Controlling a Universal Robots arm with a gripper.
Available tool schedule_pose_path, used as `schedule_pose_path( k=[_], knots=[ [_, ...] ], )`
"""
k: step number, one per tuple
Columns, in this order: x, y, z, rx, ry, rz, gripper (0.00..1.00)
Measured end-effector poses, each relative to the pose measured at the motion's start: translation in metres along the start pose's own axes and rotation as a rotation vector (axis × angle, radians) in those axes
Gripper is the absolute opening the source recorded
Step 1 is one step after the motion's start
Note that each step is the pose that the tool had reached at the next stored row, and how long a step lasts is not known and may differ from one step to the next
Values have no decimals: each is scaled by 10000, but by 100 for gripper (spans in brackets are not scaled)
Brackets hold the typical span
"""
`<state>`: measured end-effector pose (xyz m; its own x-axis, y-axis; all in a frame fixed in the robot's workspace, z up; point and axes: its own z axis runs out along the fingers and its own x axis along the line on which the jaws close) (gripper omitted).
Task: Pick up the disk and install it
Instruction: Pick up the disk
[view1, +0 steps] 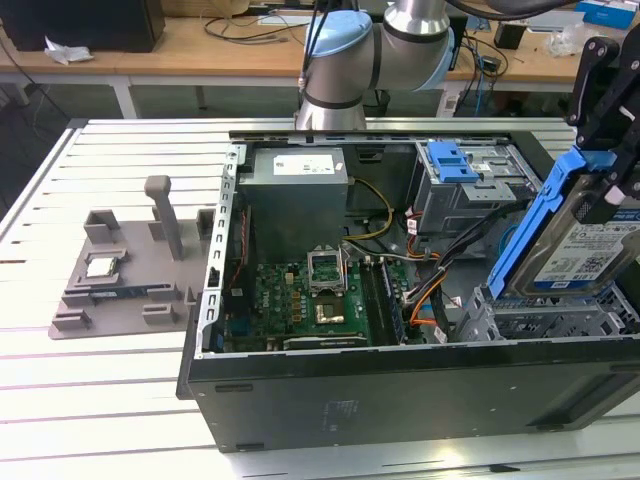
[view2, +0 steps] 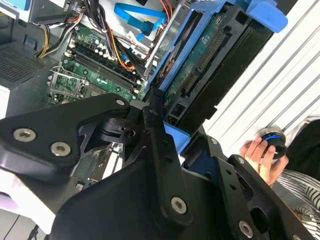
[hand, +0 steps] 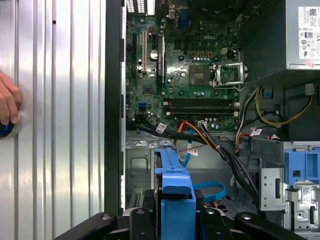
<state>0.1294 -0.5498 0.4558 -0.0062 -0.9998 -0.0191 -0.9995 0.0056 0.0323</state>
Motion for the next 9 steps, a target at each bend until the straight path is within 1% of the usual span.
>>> schedule_pose_path(
  k=[9],
  knots=[
    [0,0,2,0,-2,-1,37]
  ],
)
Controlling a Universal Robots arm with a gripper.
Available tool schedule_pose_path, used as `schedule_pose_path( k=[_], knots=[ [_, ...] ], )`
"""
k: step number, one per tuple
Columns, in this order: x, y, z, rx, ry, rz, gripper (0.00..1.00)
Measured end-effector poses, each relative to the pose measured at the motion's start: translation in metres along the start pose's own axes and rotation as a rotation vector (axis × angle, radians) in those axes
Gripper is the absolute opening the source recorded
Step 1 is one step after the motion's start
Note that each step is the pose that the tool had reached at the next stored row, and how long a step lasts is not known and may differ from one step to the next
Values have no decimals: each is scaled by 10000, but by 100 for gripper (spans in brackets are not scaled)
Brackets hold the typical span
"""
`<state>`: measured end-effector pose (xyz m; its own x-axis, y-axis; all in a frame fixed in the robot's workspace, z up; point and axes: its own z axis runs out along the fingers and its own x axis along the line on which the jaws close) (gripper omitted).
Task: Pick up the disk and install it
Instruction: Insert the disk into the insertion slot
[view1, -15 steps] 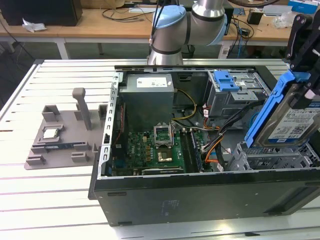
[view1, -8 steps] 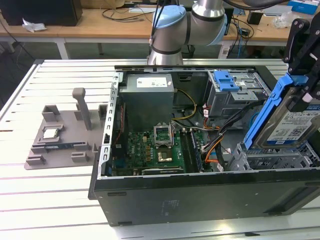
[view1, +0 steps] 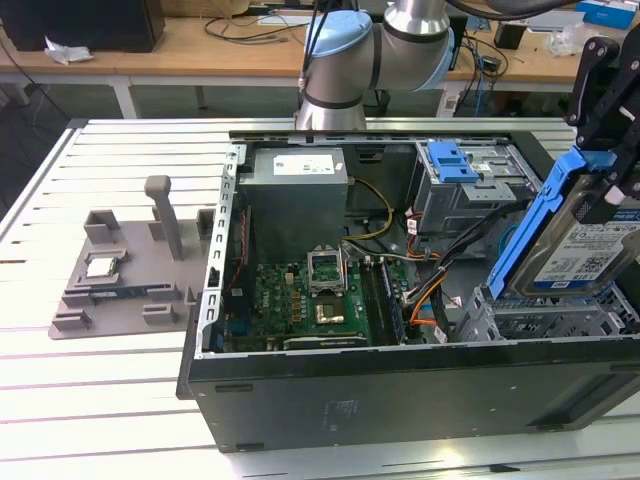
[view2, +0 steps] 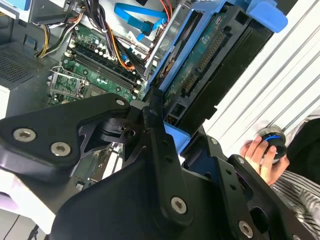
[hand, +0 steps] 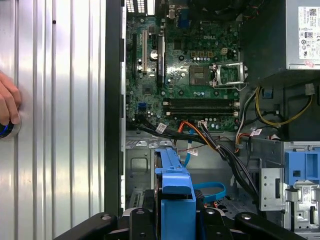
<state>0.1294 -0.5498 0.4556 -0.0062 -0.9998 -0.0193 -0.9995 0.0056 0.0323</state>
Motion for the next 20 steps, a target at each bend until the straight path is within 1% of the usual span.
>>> schedule_pose_path(
  k=[3,4,5,6,7,9,10,12,18,19,20],
  knots=[
    [-2,0,3,0,-3,-1,37],
    [-38,-1,42,-1,2,-20,37],
    [-36,-37,151,-16,14,-18,37],
    [-33,-44,324,-21,14,-21,37],
    [-30,-48,460,-22,16,-91,37],
    [-30,-50,499,-23,16,-108,37],
    [-29,-51,552,-23,17,-131,37],
    [-29,-52,576,-24,17,-145,37],
    [-29,-53,578,-23,18,-147,38],
    [-29,-53,580,-24,17,-146,44],
    [-29,-53,580,-24,18,-146,44]
  ],
)
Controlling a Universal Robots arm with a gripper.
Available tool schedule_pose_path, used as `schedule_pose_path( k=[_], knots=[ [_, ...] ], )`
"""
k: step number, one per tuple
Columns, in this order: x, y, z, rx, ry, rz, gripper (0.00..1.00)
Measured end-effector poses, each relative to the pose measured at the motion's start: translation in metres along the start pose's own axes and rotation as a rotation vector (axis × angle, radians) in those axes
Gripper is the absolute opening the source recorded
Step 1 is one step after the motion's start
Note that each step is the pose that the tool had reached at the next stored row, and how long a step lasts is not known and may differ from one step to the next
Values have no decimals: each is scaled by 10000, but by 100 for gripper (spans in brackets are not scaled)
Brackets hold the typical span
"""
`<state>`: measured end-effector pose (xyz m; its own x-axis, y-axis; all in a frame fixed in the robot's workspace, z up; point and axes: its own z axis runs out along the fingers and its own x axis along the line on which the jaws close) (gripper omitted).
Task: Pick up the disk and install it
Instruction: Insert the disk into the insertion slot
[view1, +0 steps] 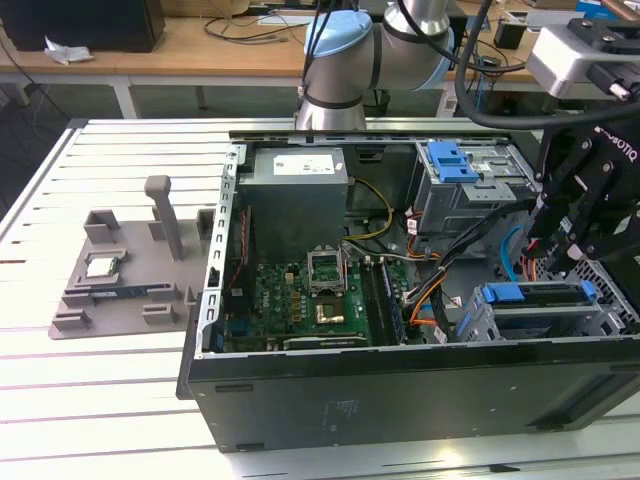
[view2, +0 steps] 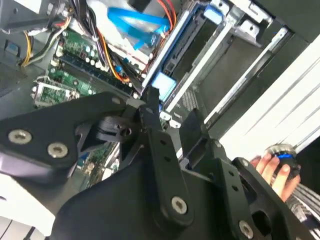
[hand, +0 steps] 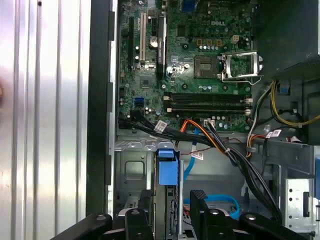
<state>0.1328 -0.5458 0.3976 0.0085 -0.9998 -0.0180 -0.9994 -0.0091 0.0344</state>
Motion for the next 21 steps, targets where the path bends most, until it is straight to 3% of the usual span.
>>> schedule_pose_path(
  k=[5,7,9,12,20,21],
  knots=[
    [0,0,2,0,0,0,43],
    [0,0,3,0,0,1,29],
    [0,0,4,1,0,1,29],
    [0,0,5,0,0,1,12],
    [1,-1,10,0,-2,2,11],
    [-10,-34,10,0,-3,1,11]
  ],
)
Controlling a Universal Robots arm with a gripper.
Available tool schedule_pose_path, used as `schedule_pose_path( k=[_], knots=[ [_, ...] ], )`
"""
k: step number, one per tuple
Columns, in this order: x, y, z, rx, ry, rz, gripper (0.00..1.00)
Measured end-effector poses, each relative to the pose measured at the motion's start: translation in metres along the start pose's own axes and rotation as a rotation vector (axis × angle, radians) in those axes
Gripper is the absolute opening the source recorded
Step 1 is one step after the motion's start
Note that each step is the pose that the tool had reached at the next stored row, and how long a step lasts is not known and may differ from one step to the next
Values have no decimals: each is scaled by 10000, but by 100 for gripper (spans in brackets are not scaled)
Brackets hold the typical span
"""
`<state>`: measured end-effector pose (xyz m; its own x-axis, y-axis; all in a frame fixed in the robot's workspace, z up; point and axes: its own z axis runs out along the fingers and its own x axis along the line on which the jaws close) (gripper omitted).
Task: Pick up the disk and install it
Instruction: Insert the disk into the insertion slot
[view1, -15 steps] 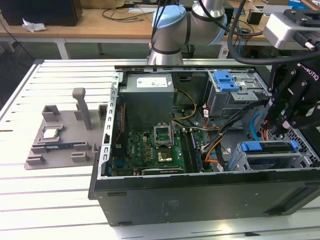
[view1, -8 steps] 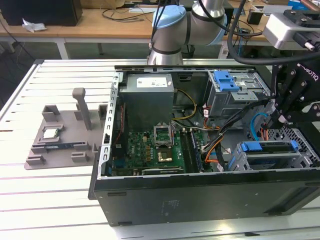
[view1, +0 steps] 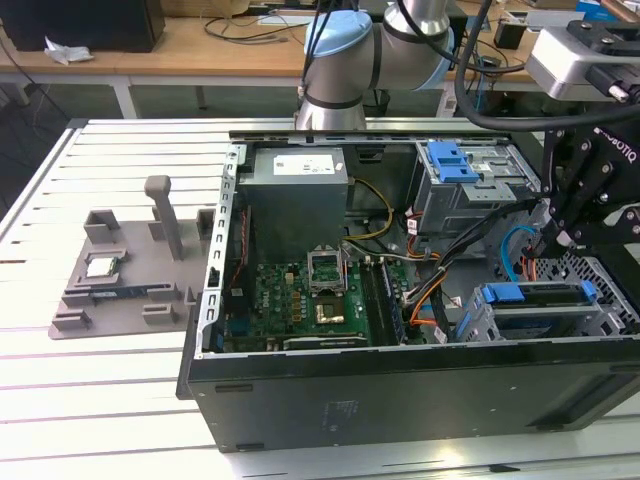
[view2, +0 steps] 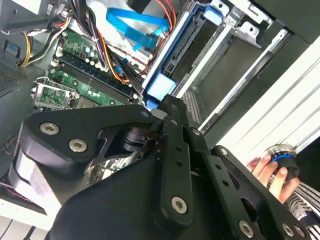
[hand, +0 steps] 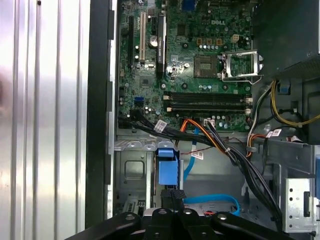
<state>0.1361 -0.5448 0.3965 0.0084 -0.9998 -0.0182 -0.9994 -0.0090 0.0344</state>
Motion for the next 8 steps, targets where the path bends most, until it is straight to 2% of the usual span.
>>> schedule_pose_path(
  k=[3,6,8],
  knots=[
    [-85,-117,1,-8,26,1,11],
    [-174,-246,13,-22,98,4,11],
    [-204,-309,22,-25,130,5,11]
  ],
)
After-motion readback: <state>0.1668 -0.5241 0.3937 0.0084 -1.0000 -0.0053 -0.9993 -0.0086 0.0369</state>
